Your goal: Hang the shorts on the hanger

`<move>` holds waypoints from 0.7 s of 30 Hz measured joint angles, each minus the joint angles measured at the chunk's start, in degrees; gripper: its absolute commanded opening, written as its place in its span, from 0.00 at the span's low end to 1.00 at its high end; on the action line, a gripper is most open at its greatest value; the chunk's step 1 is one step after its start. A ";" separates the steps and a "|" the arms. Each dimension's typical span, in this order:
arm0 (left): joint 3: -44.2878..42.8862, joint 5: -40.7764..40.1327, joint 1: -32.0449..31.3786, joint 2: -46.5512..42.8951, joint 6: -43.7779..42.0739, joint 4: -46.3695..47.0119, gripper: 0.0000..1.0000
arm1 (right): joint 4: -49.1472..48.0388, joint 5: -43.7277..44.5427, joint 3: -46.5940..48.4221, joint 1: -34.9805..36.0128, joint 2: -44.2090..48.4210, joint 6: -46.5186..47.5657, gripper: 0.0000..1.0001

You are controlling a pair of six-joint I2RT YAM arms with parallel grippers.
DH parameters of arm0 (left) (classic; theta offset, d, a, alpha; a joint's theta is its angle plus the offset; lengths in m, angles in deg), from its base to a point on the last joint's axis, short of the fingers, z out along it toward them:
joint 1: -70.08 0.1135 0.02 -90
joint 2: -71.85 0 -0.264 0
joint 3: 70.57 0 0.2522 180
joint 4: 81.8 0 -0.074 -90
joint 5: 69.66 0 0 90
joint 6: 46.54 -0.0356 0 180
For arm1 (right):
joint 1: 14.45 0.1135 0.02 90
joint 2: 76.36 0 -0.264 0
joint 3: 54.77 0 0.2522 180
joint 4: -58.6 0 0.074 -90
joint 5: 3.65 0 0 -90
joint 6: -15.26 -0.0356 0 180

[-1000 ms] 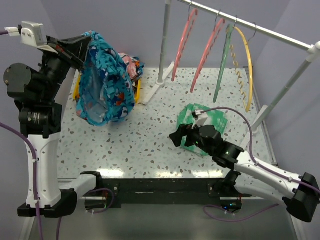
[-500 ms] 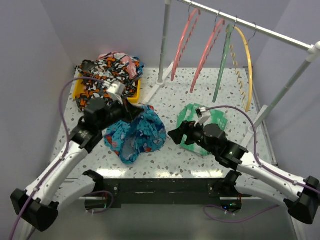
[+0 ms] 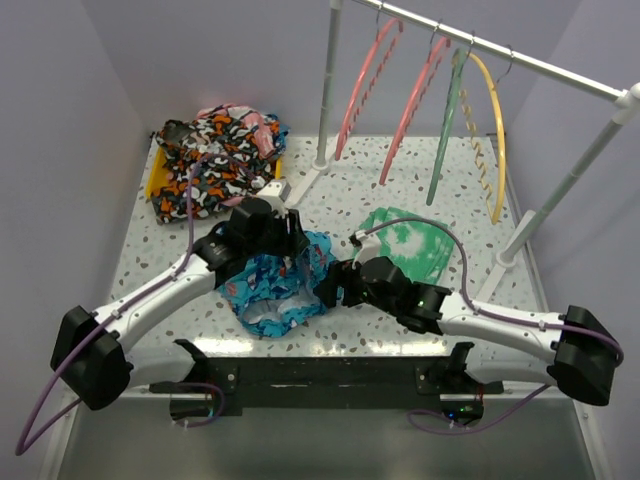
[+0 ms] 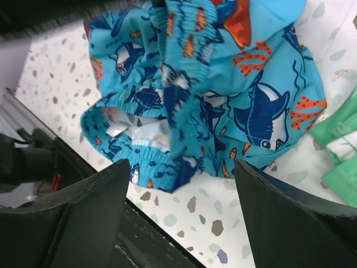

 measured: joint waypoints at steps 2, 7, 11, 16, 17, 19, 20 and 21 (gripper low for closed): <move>-2.32 -3.17 0.00 -0.61 -0.79 -3.26 0.62 | 1.01 2.45 1.03 2.29 -1.31 0.24 0.79; -3.37 -9.92 0.02 -4.81 -1.86 -11.87 0.48 | 2.60 8.50 4.37 6.10 -5.35 1.14 0.78; -1.16 -11.89 0.02 -9.11 -1.40 -16.81 0.35 | 5.88 13.55 6.54 6.05 -9.07 1.33 0.77; 2.60 -11.56 -0.98 -12.79 -1.25 -20.87 0.32 | 9.14 16.81 4.81 6.05 -7.15 0.57 0.75; 2.73 -11.54 -1.92 -12.70 -1.22 -21.84 0.32 | 9.20 16.87 3.61 6.05 -5.90 0.13 0.74; 2.60 -12.17 -4.70 -11.37 -1.03 -23.19 0.32 | 9.33 16.59 1.09 6.05 -3.87 -0.76 0.73; 2.29 -12.70 -6.01 -10.03 -0.74 -24.26 0.32 | 9.44 16.17 0.02 6.05 -3.39 -1.46 0.72; 1.90 -13.11 -7.32 -8.46 -0.66 -25.29 0.31 | 9.49 15.74 -0.61 6.05 -3.37 -1.86 0.72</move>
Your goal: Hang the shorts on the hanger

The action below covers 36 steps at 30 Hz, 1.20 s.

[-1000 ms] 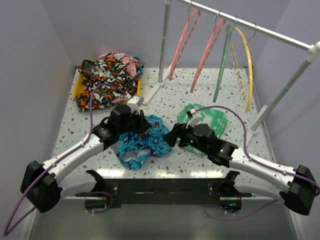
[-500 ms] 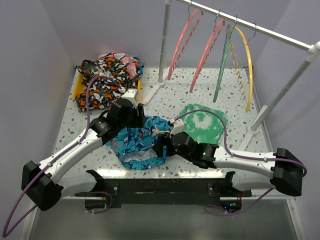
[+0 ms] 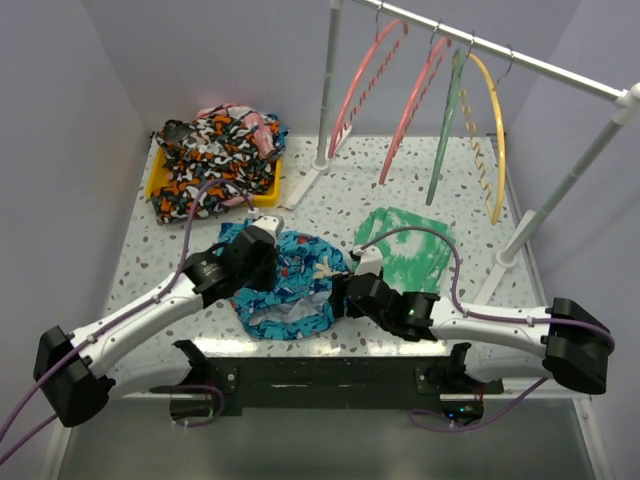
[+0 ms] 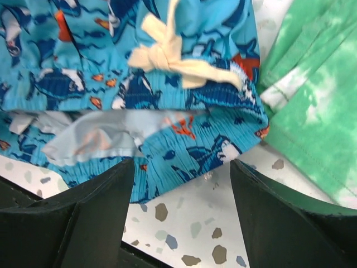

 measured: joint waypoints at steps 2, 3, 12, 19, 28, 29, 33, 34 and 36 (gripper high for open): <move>-0.44 -0.63 -1.73 2.97 0.26 -1.33 0.32 | -0.31 -1.49 -1.95 0.00 -0.04 -1.25 0.72; -0.61 -1.03 -2.47 4.11 0.48 -2.27 0.37 | -0.31 -1.79 -2.38 0.00 -0.04 -1.51 0.72; -3.43 -3.19 -6.45 8.39 1.49 -10.78 0.51 | -7.32 -7.48 -6.93 0.00 -3.74 -4.24 0.73; -5.09 -3.02 -8.83 13.77 -0.68 -14.27 0.52 | -13.66 -10.71 -6.10 0.00 -10.10 -4.98 0.70; -6.78 -3.41 -10.25 19.93 -3.10 -15.80 0.53 | -14.71 -10.58 -5.97 0.00 -10.51 -5.77 0.63; -6.99 -3.91 -10.29 20.61 -3.17 -15.89 0.54 | -14.58 -10.56 -5.97 0.00 -10.27 -5.81 0.62; -8.11 -7.89 -10.51 24.37 -3.17 -15.87 0.52 | -13.49 -10.51 -5.68 0.00 -9.22 -5.77 0.50; -8.39 -9.33 -10.56 25.31 -3.13 -15.89 0.44 | -13.09 -10.47 -5.42 0.00 -9.20 -5.73 0.47; -8.90 -12.39 -10.56 27.12 -2.69 -15.80 0.34 | -12.41 -10.47 -4.83 0.00 -9.18 -5.51 0.40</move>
